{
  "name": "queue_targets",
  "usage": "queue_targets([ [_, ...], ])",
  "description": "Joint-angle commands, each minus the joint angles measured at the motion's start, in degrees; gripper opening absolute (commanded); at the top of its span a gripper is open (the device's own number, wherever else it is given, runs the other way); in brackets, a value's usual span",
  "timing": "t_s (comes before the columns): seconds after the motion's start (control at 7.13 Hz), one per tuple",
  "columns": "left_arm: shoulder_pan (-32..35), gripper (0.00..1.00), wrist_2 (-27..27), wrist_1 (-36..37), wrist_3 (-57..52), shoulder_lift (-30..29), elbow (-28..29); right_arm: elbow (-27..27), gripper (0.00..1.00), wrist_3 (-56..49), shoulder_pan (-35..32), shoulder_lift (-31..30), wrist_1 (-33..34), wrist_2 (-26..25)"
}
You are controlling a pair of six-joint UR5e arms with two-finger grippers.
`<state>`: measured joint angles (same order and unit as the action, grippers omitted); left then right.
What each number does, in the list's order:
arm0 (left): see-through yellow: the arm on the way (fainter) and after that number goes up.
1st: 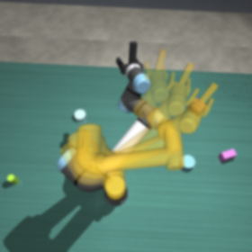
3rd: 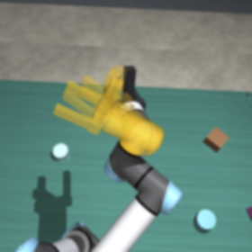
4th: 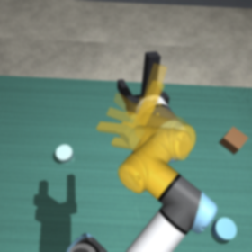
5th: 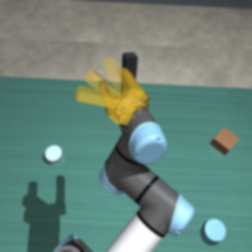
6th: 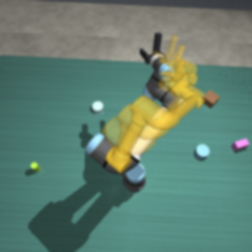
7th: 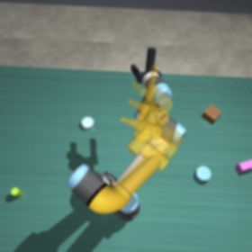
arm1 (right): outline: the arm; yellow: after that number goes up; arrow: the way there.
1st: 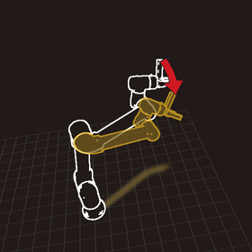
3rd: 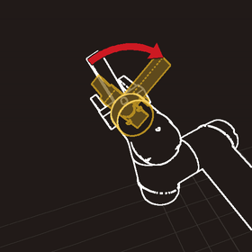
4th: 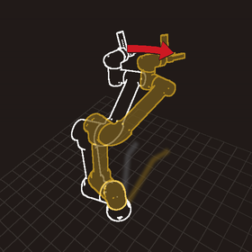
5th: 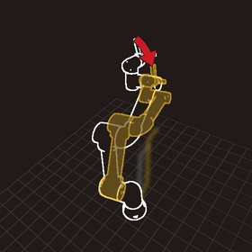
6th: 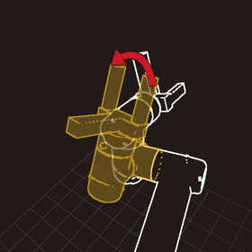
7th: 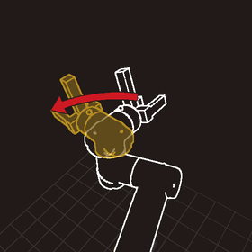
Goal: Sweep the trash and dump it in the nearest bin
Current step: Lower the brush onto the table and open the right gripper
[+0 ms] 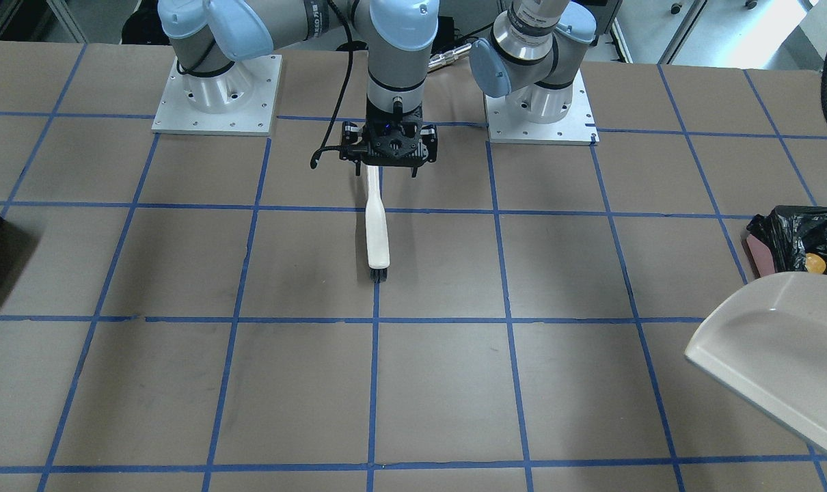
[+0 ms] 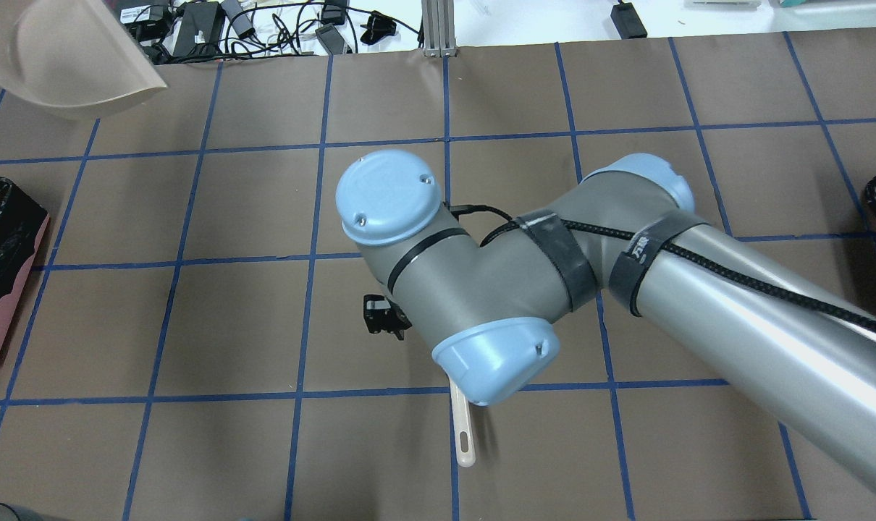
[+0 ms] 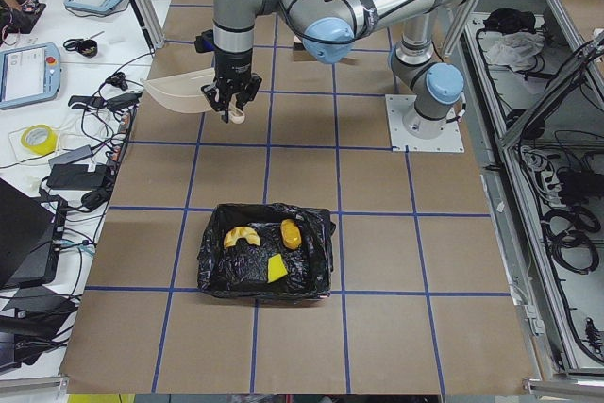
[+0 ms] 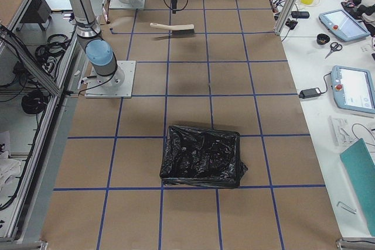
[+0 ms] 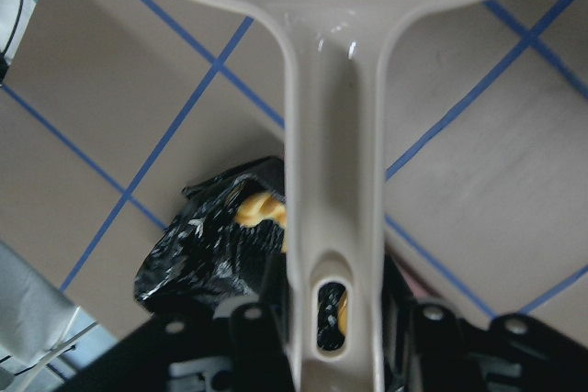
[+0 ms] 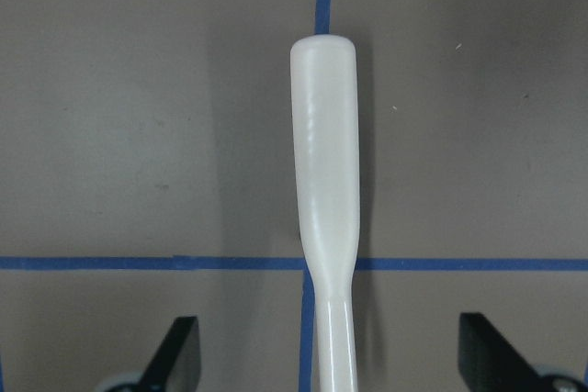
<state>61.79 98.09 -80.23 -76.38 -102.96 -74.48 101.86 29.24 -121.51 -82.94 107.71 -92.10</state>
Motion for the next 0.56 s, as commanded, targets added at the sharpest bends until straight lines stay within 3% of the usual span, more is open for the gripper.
queue_targets([
  [0.0, 8.1, 0.00, -0.1, -4.2, 17.2, -0.1, -0.2, -2.3, 1.00, -11.2, 8.9, -6.4, -1.5, 0.0],
  [0.42, 21.2, 0.00, -0.8, -6.4, 40.6, -0.3, -3.3, -5.9, 1.00, -21.0, 18.7, -9.4, -8.5, -0.4],
])
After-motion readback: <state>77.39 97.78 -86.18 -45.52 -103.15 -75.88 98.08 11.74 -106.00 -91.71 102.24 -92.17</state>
